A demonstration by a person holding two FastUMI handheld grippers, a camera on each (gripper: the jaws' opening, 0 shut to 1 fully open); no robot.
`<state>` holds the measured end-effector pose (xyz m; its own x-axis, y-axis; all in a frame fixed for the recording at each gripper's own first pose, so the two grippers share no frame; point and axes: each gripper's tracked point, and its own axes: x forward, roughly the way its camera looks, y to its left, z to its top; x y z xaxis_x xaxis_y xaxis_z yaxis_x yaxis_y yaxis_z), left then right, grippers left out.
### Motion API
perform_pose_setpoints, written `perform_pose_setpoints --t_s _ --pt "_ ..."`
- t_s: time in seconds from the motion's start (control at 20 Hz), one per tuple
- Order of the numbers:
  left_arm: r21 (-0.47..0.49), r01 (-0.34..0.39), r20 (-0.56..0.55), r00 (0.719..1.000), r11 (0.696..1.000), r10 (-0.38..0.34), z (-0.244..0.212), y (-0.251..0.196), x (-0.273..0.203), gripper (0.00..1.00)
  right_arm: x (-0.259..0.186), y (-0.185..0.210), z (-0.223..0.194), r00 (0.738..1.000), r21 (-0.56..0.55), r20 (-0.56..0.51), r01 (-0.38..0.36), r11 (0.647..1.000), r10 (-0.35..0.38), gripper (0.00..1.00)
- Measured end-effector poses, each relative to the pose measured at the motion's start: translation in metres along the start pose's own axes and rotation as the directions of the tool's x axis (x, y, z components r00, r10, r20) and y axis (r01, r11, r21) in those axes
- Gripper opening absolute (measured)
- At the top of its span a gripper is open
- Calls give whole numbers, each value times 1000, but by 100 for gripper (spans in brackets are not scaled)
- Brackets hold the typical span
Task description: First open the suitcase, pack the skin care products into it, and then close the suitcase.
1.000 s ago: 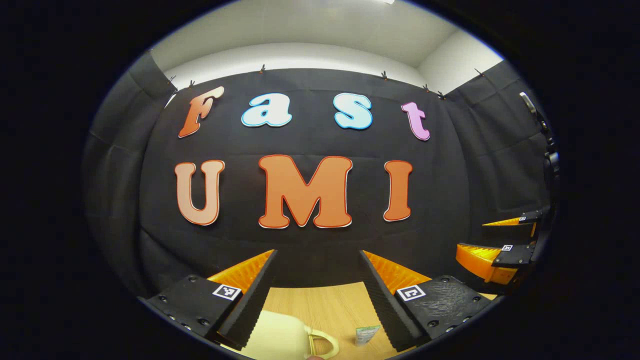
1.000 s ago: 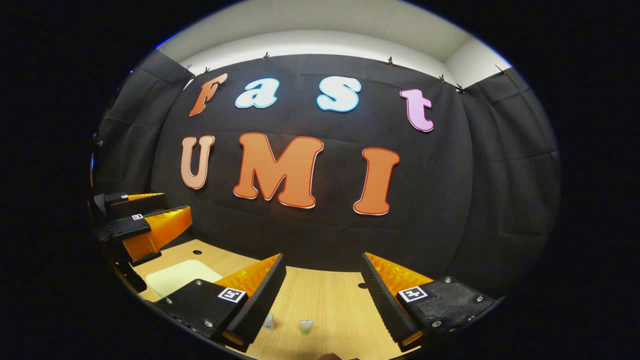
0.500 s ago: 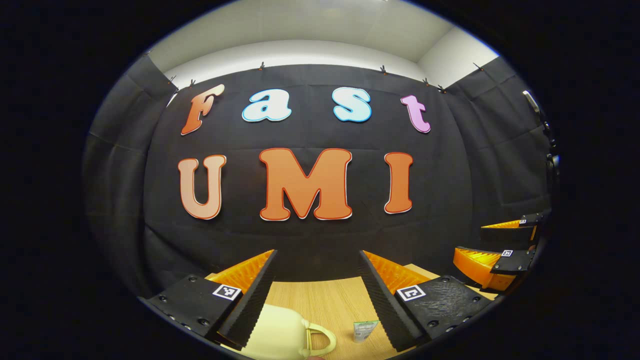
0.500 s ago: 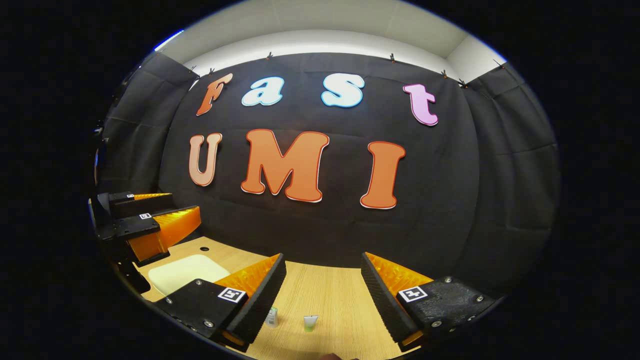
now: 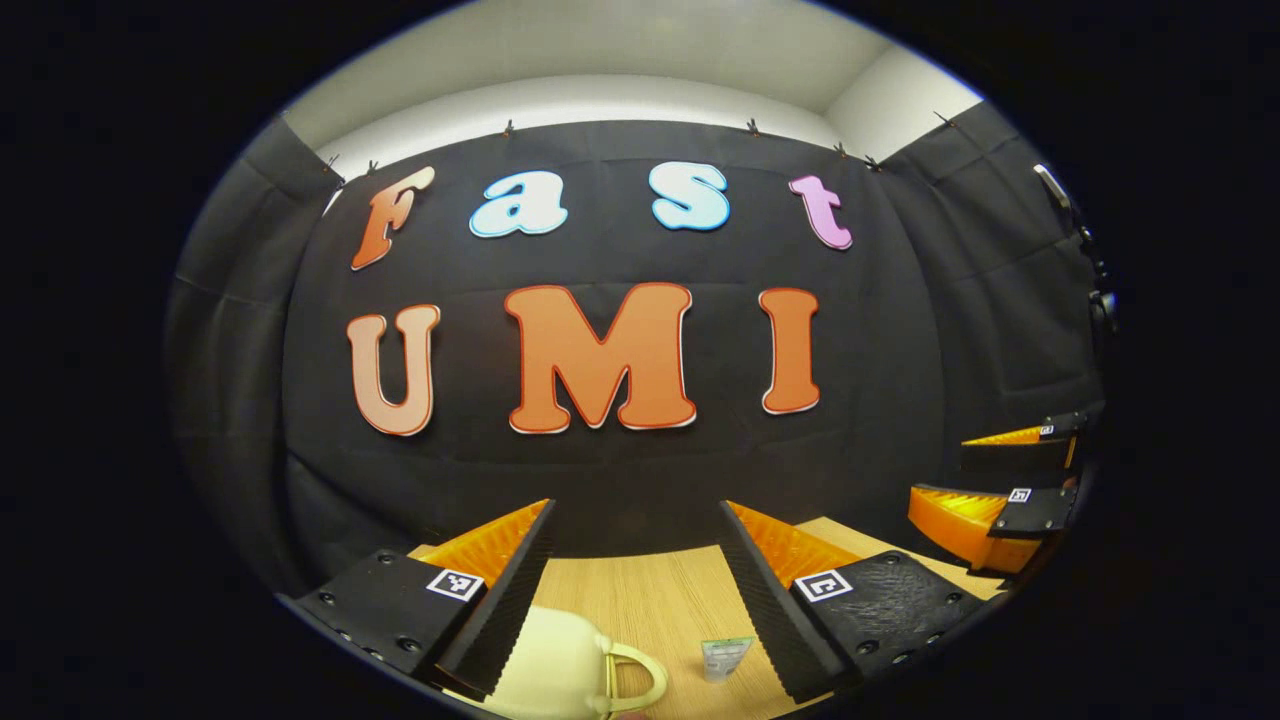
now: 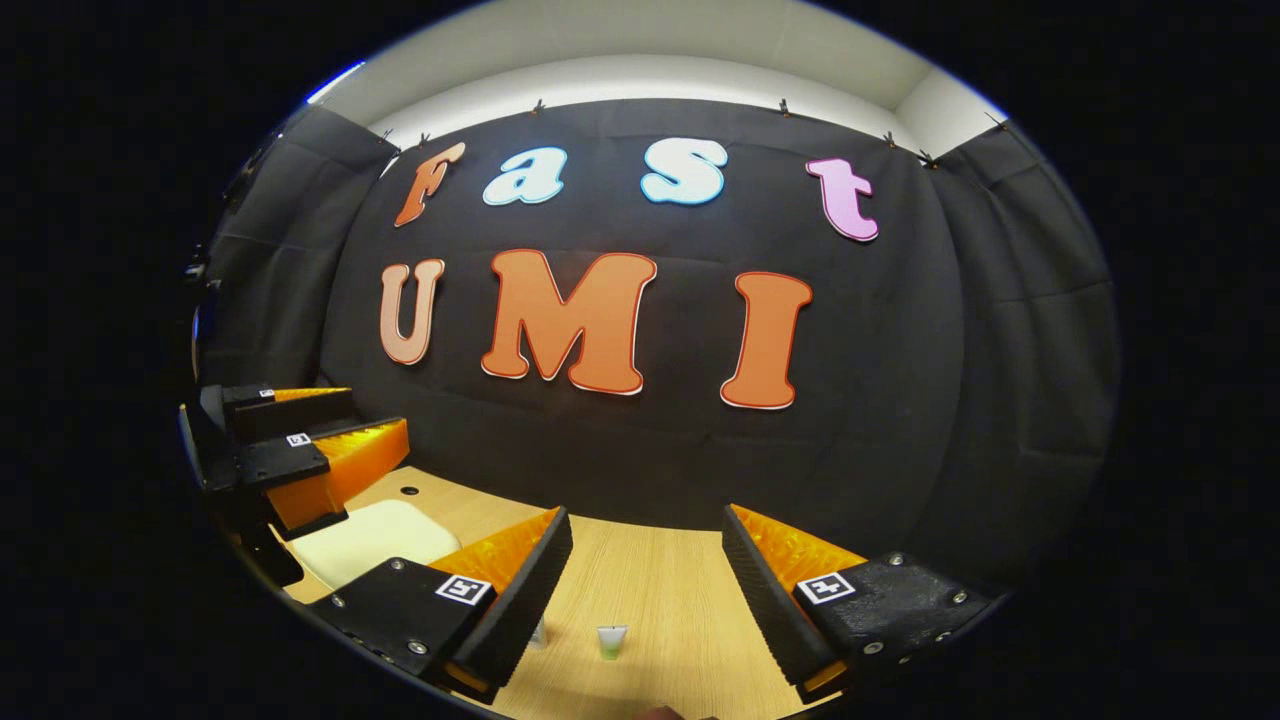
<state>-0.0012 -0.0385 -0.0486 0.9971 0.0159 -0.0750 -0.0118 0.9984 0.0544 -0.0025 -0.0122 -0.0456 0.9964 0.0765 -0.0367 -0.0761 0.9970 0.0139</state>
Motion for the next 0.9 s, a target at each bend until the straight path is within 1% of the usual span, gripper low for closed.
perform_pose_setpoints --t_s 0.2,0.35,0.55,0.7,0.9 --pt "26 53 -91 995 998 -51 -47 -23 -3 97 -3 -12 -25 998 -6 -54 9 1000 -9 95" --pt "17 100 -183 979 995 -95 -91 -46 -7 99 -8 -16 -47 995 8 -104 9 1000 -8 95" --pt "-36 150 -316 936 988 -153 -158 -72 -4 99 -11 -17 -70 987 6 -158 0 1000 1 96" --pt "-48 157 -404 900 986 -162 -199 -82 9 99 -10 -23 -82 982 3 -187 0 1000 1 96" --pt "-59 166 -479 860 984 -174 -250 -97 26 99 -6 -35 -92 978 2 -210 1 1000 0 96"
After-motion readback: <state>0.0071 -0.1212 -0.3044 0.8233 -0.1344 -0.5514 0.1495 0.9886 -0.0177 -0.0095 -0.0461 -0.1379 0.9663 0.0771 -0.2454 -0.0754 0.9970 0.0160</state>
